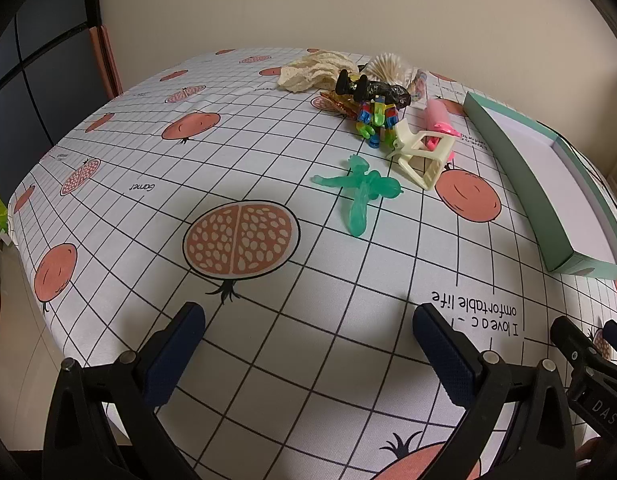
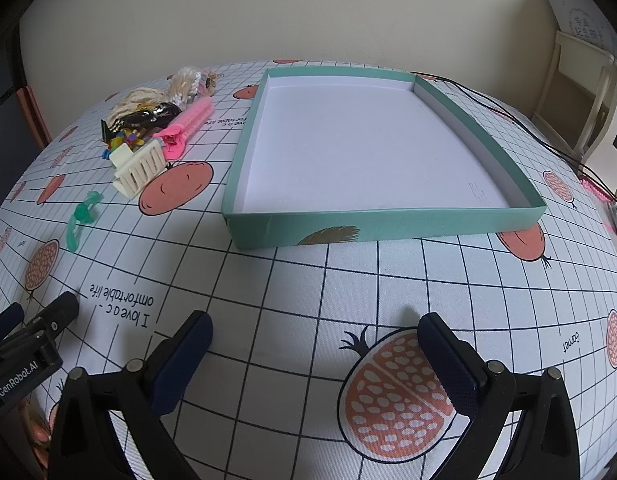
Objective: Organize objects
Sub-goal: 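Move both tools toward the toy pile beside the teal tray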
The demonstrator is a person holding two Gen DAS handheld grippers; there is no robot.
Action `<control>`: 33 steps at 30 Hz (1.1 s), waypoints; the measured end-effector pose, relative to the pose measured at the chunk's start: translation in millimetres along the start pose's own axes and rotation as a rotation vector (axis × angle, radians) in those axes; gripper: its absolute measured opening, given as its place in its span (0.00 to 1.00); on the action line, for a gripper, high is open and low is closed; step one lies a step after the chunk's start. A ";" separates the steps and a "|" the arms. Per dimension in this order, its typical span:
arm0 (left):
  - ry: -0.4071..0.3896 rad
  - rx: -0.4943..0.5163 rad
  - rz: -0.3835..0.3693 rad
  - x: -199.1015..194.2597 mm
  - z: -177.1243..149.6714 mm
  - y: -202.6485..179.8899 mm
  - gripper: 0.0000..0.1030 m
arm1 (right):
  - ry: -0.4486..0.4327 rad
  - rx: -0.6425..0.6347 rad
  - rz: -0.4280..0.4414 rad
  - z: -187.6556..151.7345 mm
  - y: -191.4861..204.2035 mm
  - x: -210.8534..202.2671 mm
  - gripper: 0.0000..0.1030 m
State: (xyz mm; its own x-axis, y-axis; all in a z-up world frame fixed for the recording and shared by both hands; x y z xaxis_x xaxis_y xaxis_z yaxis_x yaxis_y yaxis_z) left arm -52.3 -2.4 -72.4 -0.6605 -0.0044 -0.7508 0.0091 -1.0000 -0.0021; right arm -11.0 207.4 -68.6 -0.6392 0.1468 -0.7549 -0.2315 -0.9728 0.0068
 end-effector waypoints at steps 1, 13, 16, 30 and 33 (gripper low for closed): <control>0.001 0.000 0.000 0.0 0.0 0.0 1.00 | 0.000 0.000 0.000 0.2 0.0 0.0 1.00; 0.001 -0.002 0.004 0.4 -0.5 -0.1 1.00 | 0.002 0.000 0.000 0.8 0.0 -0.4 1.00; 0.002 -0.003 0.005 0.4 -0.4 0.0 1.00 | 0.002 0.000 -0.001 0.8 0.0 -0.4 1.00; 0.005 -0.005 0.007 0.1 -0.7 -0.7 1.00 | 0.003 0.001 -0.001 1.0 0.0 -0.6 1.00; 0.004 -0.005 0.008 0.2 -0.7 -0.7 1.00 | 0.003 0.000 -0.001 1.1 0.1 -0.7 1.00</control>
Point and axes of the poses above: each gripper's, at about its wrist camera, not at the fingertips, and x roughly the way its jaws point, y to its left, z to its top, the point moved 9 cm from there along x, roughly the way its jaws point, and after that the axes turned 5 degrees about -y, right-handed, at the moved point
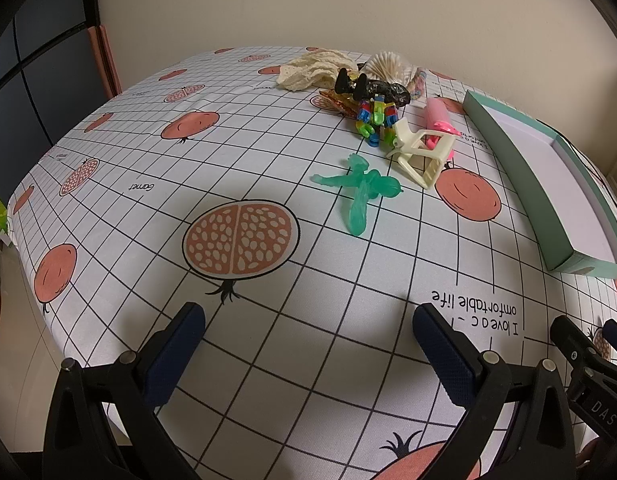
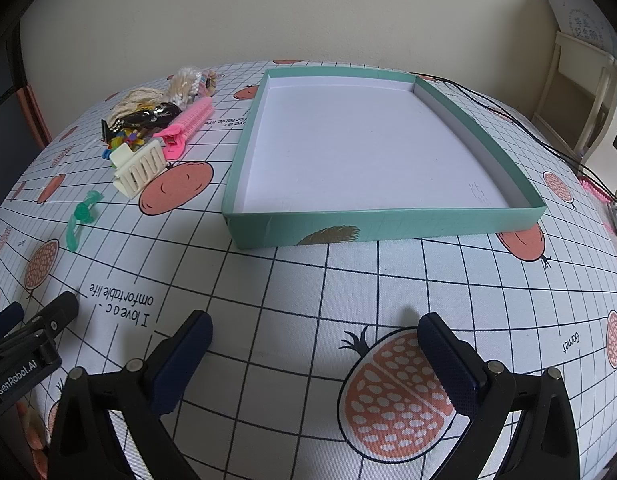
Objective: Organize objects
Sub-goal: 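Move both tools toward the toy pile beside the teal tray, then grasp the cream hair clip with the right gripper while the left gripper grasps the green figure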
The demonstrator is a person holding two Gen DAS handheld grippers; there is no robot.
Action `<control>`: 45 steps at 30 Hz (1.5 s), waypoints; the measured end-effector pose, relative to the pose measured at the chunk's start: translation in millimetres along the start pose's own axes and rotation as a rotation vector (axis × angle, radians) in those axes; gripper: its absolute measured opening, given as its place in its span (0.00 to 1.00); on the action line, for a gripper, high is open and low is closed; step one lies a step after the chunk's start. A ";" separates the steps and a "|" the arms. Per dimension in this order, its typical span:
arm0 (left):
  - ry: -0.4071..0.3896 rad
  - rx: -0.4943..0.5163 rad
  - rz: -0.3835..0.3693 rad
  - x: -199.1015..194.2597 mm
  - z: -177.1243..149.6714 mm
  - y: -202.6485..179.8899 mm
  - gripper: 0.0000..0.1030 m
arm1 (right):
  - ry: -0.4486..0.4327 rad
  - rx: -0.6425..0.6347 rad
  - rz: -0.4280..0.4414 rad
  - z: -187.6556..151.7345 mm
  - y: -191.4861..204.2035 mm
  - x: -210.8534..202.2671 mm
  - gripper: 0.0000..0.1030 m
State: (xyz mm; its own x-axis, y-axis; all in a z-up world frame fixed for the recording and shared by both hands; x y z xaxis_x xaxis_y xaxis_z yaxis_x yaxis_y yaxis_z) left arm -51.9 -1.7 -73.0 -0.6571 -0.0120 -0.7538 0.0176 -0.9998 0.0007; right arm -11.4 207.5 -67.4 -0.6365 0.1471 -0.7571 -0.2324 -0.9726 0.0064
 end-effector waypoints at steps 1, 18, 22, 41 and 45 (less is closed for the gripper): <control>0.000 0.000 0.000 0.0 0.0 0.0 1.00 | 0.000 0.000 0.000 -0.1 0.0 0.0 1.00; 0.074 -0.081 -0.068 -1.4 34.0 2.4 1.00 | -0.078 -0.059 0.025 47.6 15.3 -32.8 1.00; 0.103 -0.099 -0.084 -4.7 63.5 2.2 1.00 | -0.109 -0.087 0.069 89.0 33.9 -54.4 1.00; 0.361 -0.097 -0.077 57.3 88.8 2.7 1.00 | 0.092 -0.078 0.194 155.0 100.4 28.7 0.96; 0.394 -0.094 -0.076 60.5 78.2 2.0 1.00 | 0.140 -0.054 0.224 143.6 110.5 44.1 0.95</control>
Point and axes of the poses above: each gripper's, at about its wrist camera, not at the fingertips, and x roughly the way its jaws point, y to its left, z to its top, the point moved 9 cm from there along x, roughly the way its jaws point, and after that the axes turned 5 degrees about -y, right-handed, at the moved point
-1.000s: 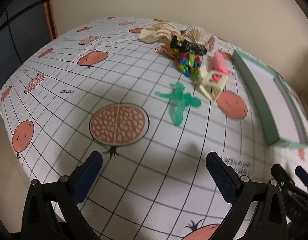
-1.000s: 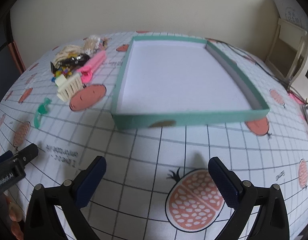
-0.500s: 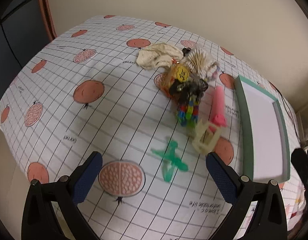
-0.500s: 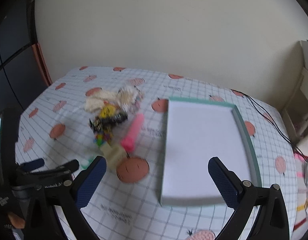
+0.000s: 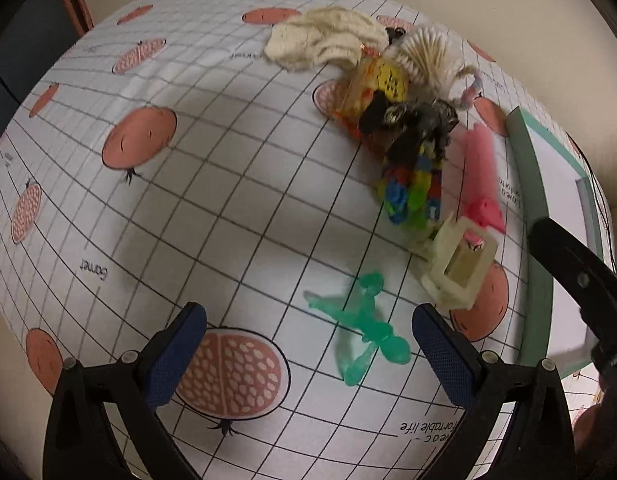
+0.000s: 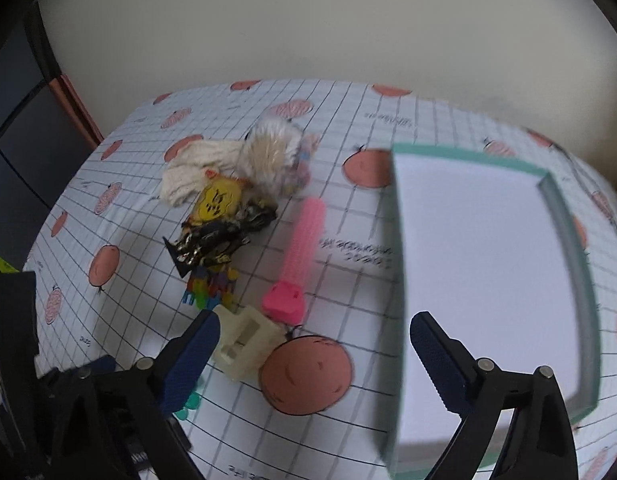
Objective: Organize objects
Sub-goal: 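Grasp the cream hair clip with the right gripper while the left gripper grasps the green figure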
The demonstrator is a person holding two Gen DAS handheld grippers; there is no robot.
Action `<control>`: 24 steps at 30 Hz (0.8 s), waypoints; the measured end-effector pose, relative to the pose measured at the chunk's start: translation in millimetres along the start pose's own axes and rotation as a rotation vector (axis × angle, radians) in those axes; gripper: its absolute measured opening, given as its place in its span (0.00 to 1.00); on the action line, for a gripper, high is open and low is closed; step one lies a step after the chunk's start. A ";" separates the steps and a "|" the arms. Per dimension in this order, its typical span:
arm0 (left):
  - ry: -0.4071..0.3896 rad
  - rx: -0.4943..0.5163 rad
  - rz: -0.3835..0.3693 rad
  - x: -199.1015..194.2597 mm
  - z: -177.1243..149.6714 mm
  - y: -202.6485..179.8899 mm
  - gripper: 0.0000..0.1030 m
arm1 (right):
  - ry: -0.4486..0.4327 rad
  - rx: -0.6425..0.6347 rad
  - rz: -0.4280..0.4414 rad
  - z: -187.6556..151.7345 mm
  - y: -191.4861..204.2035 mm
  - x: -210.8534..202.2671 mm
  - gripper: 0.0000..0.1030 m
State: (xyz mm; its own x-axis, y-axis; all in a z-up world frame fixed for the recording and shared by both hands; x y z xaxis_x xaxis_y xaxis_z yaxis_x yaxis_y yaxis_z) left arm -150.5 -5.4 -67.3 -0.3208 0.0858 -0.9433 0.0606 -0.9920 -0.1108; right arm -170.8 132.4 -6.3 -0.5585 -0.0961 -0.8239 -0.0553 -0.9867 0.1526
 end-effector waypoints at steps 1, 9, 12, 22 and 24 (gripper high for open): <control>0.003 0.001 0.001 -0.2 -1.3 -0.5 1.00 | 0.012 0.013 0.012 -2.7 2.0 4.4 0.95; 0.031 0.025 0.009 1.6 -10.9 -8.2 0.93 | 0.094 -0.017 0.044 -20.4 20.2 27.9 0.89; 0.038 0.019 0.004 1.4 -12.7 -8.9 0.92 | 0.112 0.004 0.055 -23.7 19.6 34.2 0.84; 0.030 0.068 0.003 -8.3 -16.2 -17.3 0.79 | 0.134 0.023 0.103 -26.3 33.3 42.6 0.73; 0.024 0.074 -0.006 -11.6 -16.2 -19.3 0.72 | 0.140 0.021 0.106 -27.8 35.8 44.7 0.68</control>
State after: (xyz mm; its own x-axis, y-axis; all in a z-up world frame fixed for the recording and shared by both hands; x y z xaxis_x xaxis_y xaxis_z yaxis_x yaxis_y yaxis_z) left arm -132.7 14.2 -59.2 -0.2980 0.0927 -0.9501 -0.0116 -0.9956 -0.0935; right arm -174.7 89.1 -52.8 -0.4418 -0.2182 -0.8702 -0.0204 -0.9673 0.2529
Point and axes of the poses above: each gripper's, at about its wrist camera, not at the fingertips, and x roughly the way its jaws point, y to its left, z to its top, the point moved 9 cm from there along x, roughly the way its jaws point, and after that the axes turned 5 degrees about -y, right-handed, at the moved point
